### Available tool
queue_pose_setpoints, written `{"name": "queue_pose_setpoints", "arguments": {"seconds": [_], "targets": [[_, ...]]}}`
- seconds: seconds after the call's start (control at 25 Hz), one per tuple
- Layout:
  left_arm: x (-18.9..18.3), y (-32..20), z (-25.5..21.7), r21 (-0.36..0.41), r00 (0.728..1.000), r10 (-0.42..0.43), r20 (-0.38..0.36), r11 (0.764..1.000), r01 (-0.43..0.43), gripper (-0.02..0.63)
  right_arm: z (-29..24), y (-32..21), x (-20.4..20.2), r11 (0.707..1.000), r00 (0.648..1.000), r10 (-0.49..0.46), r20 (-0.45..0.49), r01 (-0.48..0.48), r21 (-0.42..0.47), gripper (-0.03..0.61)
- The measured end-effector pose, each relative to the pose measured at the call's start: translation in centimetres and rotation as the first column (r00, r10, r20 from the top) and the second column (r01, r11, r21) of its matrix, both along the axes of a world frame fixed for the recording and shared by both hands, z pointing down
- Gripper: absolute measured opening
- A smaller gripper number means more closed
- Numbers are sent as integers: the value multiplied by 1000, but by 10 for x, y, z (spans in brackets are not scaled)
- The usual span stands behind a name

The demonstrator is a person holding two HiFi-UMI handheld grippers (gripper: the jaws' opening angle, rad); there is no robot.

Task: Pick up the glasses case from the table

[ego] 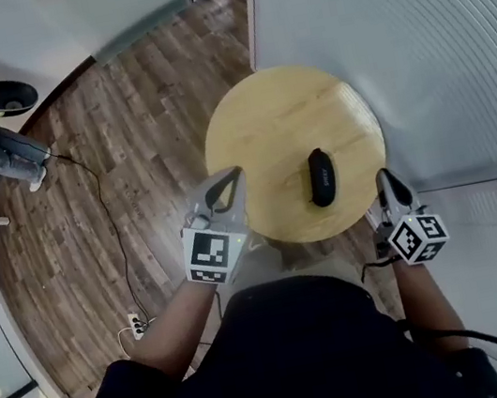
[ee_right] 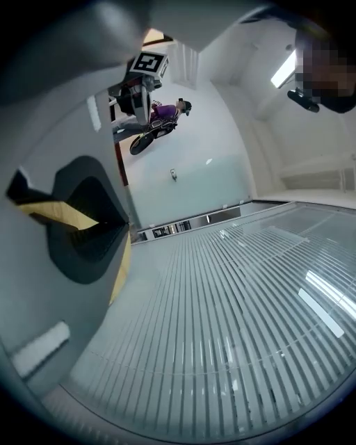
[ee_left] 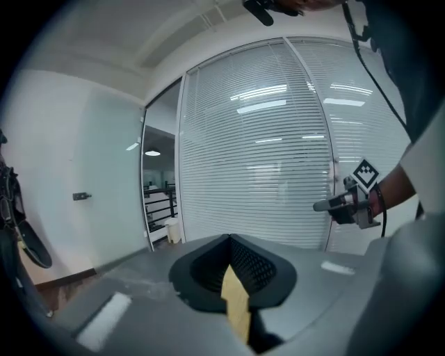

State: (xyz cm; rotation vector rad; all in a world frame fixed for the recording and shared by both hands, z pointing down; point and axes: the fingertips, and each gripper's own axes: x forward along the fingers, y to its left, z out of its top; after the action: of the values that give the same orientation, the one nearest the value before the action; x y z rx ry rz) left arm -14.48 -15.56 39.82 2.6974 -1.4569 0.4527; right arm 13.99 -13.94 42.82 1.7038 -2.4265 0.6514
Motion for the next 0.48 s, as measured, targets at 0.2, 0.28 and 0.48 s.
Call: {"name": "queue_pose_setpoints", "arguments": {"seconds": [0.2, 0.28, 0.48], "targets": [[24, -33, 11, -20, 995, 64, -72, 998, -66, 5, -22, -10, -11, 992, 998, 46, -38, -41, 118, 6], [36, -45, 10, -10, 992, 103, -73, 995, -104, 5, -20, -20, -18, 994, 998, 30, -61, -23, 108, 6], [53, -67, 34, 11, 990, 135, -51, 991, -135, 5, 18, -34, -20, 999, 995, 28, -91, -25, 36, 6]]}}
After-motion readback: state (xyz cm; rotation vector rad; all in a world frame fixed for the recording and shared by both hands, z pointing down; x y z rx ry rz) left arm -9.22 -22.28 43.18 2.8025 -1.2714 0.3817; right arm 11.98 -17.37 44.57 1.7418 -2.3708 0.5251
